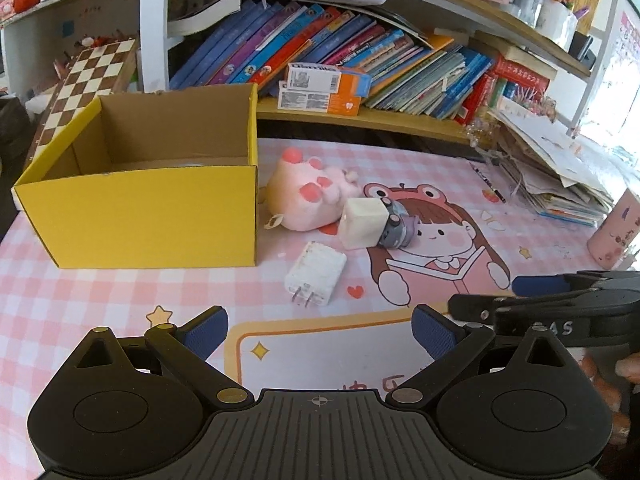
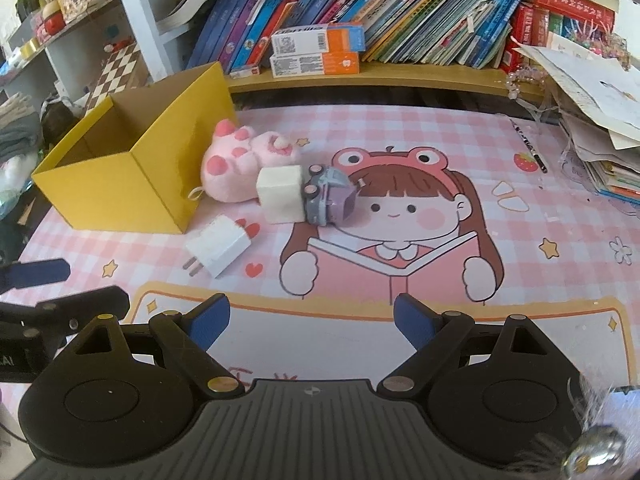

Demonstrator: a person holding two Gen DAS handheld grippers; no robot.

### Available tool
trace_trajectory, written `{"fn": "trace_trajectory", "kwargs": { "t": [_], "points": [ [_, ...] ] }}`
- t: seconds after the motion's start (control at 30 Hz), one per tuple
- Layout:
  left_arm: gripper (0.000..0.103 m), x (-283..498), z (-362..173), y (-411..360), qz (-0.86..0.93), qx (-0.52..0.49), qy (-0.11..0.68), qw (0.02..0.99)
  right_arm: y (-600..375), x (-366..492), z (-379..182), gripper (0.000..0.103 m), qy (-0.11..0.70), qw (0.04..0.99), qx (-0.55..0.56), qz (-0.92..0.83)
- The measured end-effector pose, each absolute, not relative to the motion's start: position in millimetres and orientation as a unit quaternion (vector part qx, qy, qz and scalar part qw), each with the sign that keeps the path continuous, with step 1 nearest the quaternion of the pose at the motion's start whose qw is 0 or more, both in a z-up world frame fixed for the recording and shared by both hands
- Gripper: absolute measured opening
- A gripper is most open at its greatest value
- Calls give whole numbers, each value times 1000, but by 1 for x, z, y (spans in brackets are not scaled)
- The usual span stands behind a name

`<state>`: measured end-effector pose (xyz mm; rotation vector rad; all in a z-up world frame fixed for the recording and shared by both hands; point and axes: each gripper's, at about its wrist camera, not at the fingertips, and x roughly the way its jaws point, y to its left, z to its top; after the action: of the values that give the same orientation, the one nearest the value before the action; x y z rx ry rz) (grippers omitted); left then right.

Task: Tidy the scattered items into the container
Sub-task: 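Lower the open left gripper around the white charger while the right gripper nears the toy car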

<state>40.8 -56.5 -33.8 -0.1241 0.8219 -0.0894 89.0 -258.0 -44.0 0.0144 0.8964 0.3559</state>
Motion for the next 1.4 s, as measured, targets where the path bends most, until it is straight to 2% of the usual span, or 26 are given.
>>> {"fn": "trace_trajectory", "kwargs": {
  "t": [0.33, 0.47, 0.63, 0.77, 0.8, 1.4],
  "points": [
    [98, 56, -40, -77, -43, 11, 441, 897, -268, 98, -44, 89, 429, 885, 16, 179],
    [92, 60, -40, -83, -55, 20, 438, 897, -270, 103, -45, 89, 428, 885, 19, 182],
    [80, 70, -42, -83, -55, 10, 433, 900, -272, 110, -46, 89, 427, 885, 25, 182],
    [58, 80, -47, -84, -54, 8, 440, 896, -273, 115, -48, 89, 428, 885, 29, 182],
    [55, 83, -49, -84, -54, 8, 443, 895, -274, 116, -49, 89, 429, 884, 29, 183],
    [57, 129, -79, -87, -53, 22, 465, 883, -273, 142, -69, 89, 455, 870, 34, 185]
  ]
}}
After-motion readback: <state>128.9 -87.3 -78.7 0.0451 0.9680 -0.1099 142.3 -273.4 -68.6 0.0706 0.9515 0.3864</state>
